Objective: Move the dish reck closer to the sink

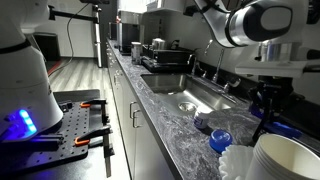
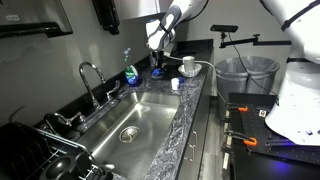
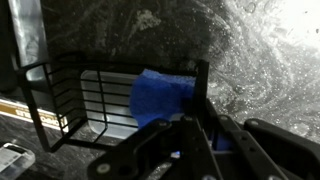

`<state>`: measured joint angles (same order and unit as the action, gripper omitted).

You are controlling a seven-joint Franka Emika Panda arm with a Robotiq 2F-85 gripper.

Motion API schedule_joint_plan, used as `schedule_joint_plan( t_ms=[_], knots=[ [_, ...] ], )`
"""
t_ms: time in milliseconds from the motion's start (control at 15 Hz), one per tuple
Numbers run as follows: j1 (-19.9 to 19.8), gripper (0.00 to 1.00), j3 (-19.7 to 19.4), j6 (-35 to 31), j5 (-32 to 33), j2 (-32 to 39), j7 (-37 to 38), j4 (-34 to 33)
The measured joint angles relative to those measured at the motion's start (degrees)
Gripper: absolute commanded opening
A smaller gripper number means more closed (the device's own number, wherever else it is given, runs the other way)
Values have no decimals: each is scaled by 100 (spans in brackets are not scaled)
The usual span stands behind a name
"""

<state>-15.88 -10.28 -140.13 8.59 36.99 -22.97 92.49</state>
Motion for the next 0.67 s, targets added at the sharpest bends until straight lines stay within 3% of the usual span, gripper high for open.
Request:
schedule_joint_plan(
  t_ms=[200,667],
  knots=[
    [223,3,-176,413,295,-72,657,15],
    [486,3,-22,849,383,-244,1051,25]
  ],
)
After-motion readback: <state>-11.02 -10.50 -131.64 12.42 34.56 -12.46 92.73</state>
